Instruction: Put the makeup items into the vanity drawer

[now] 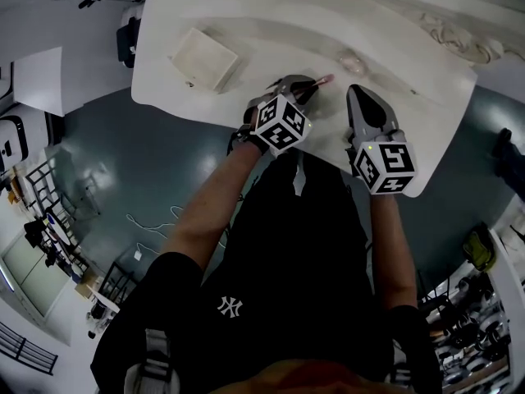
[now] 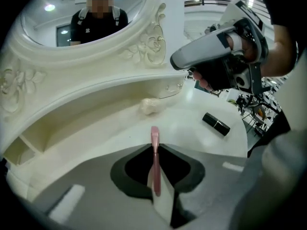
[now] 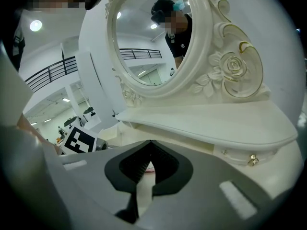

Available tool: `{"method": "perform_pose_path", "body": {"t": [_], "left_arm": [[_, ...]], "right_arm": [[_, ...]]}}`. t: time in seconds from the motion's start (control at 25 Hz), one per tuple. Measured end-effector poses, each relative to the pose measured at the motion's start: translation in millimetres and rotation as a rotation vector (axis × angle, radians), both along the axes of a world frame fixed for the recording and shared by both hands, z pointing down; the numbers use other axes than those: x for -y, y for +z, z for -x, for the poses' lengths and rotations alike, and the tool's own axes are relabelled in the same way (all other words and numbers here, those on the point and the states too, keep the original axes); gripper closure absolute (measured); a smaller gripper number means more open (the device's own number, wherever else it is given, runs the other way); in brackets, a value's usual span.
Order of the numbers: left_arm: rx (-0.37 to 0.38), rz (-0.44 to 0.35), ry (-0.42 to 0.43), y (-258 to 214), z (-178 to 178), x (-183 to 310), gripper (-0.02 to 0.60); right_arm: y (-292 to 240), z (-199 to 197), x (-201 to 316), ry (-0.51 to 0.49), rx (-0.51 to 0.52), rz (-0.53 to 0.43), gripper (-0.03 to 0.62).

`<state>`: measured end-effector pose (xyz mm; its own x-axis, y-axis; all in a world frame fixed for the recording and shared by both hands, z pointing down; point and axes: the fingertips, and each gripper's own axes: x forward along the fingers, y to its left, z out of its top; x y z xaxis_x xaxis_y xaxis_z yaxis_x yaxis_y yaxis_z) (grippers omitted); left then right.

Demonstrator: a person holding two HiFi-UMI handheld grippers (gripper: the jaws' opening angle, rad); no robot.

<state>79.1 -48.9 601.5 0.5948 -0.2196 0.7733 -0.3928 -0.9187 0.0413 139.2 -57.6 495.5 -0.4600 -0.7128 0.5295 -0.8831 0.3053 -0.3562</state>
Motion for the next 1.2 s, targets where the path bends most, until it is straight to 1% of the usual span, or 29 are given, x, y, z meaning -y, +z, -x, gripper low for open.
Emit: {"method": "perform_pose_path", "body": {"t": [0.24,0.48,0.6,0.76,0.96,1.2], "left_arm": [[-0.065,-0.001,-0.151,-21,16,16,0.535],[-0.136,-0.018,-0.339,-50,49,28,0.535],[-0.183,-0.021,-0.453,-66,71,34,0.534],[-0.221,-0.059,-0.582,-88,104,44,0.534],[-0.248,-0.097,-0.734,-104,148,55,0.535],[-0.264,-0.121,-0.878,-117,194,64,0.535]], "right_arm": [[-9,17,5,-0.036,0.001,-0.023,0.571],[-25,42,12,-0.088,0.004,-0.060,0.571],[-33,58,17,-0.120,0.008,-0.077,0.571],[-41,80,22,-0.164,0.016,-0.095,0.571],[-52,108,29,-0.228,0.025,-0.120,0.571],[-63,144,33,-0.297,0.042,-0.139,0.572]]}}
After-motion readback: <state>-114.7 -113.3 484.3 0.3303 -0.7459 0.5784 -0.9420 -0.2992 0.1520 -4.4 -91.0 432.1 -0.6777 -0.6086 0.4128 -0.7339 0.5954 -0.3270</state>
